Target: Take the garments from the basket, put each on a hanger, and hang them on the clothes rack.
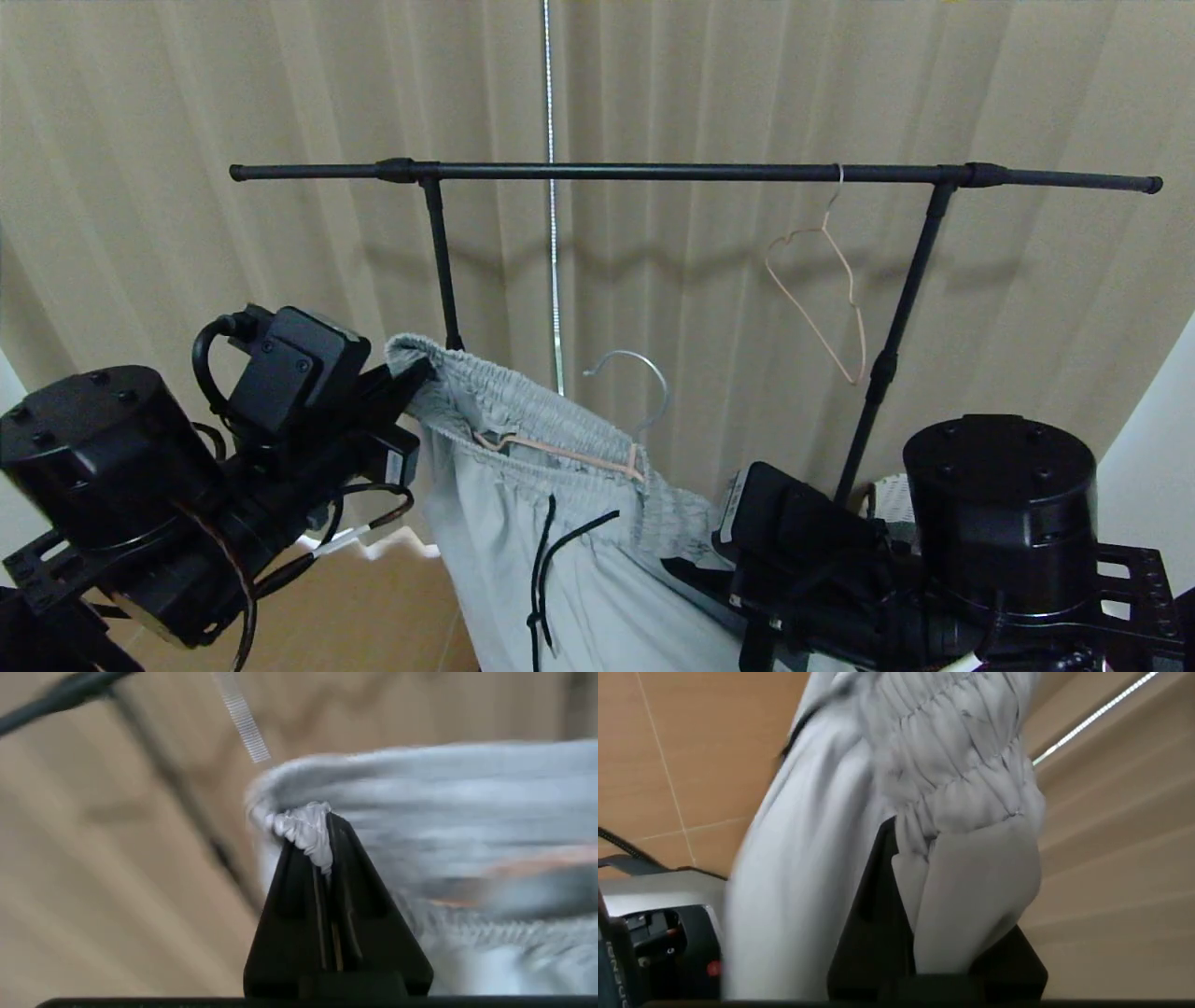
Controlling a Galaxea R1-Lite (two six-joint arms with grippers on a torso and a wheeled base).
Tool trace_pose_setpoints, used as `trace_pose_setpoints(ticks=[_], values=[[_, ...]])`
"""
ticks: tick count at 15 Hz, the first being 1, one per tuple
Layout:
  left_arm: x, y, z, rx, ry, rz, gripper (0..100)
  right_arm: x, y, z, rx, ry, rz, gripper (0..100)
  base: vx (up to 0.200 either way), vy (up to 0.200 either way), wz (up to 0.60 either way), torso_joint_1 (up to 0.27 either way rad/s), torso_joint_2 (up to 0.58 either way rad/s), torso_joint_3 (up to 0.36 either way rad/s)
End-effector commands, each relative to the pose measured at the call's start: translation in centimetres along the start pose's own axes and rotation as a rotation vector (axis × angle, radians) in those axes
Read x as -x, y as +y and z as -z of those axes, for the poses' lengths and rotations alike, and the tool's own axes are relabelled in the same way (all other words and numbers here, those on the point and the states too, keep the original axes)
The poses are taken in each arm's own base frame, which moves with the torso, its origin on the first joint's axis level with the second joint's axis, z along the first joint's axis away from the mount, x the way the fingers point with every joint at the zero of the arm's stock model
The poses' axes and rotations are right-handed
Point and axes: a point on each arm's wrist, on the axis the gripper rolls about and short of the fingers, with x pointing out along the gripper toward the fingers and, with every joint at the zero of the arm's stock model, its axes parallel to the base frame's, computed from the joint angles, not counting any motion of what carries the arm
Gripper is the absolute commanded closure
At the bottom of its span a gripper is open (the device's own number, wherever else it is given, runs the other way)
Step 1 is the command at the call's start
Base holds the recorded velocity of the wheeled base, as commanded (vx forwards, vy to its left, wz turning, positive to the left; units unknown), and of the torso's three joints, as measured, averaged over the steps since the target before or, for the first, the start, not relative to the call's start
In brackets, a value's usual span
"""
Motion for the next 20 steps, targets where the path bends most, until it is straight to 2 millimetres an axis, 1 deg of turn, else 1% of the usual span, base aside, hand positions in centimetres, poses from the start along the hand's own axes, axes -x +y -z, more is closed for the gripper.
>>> trace_pose_setpoints(ticks=[1, 3, 5, 7, 10, 14, 15, 18, 20], values=[[-0.1, 1.1, 1.6, -0.032, 0.065, -0.041, 100, 0.2, -0.3, 0.0, -0.005, -0.004, 0.013, 100, 0.000, 0.000, 0.00, 0.000, 0.00, 0.000], [0.5, 0.7, 2.2, -0.039, 0.087, -0.019, 100, 0.2, -0.5, -0.1, -0.006, -0.008, 0.017, 100, 0.000, 0.000, 0.00, 0.000, 0.00, 0.000], [2.0, -1.2, 1.8, -0.035, 0.031, 0.095, 100, 0.2, -1.1, -0.1, -0.017, -0.007, 0.040, 100, 0.000, 0.000, 0.00, 0.000, 0.00, 0.000], [3.4, -1.8, 2.1, -0.039, 0.019, 0.173, 100, 0.2, -1.8, -0.2, -0.027, -0.023, 0.068, 100, 0.000, 0.000, 0.00, 0.000, 0.00, 0.000], [4.5, -2.6, 2.9, -0.051, 0.053, 0.225, 100, 0.4, -2.2, -0.3, -0.030, -0.038, 0.086, 100, 0.000, 0.000, 0.00, 0.000, 0.00, 0.000], [5.2, -3.6, 2.9, -0.057, 0.050, 0.281, 100, 0.7, -2.3, -0.5, -0.030, -0.051, 0.090, 100, 0.000, 0.000, 0.00, 0.000, 0.00, 0.000], [5.2, -3.7, 2.9, -0.058, 0.051, 0.283, 0, 0.7, -2.3, -0.5, -0.030, -0.051, 0.090, 100, 0.000, 0.000, 0.00, 0.000, 0.00, 0.000], [5.2, -3.8, 2.8, -0.059, 0.043, 0.292, 0, 1.2, -2.8, -0.6, -0.037, -0.061, 0.112, 100, 0.000, 0.000, 0.00, 0.000, 0.00, 0.000], [5.6, -3.6, 2.4, -0.043, 0.008, 0.300, 0, 1.9, -3.6, -0.6, -0.049, -0.072, 0.148, 100, 0.000, 0.000, 0.00, 0.000, 0.00, 0.000]])
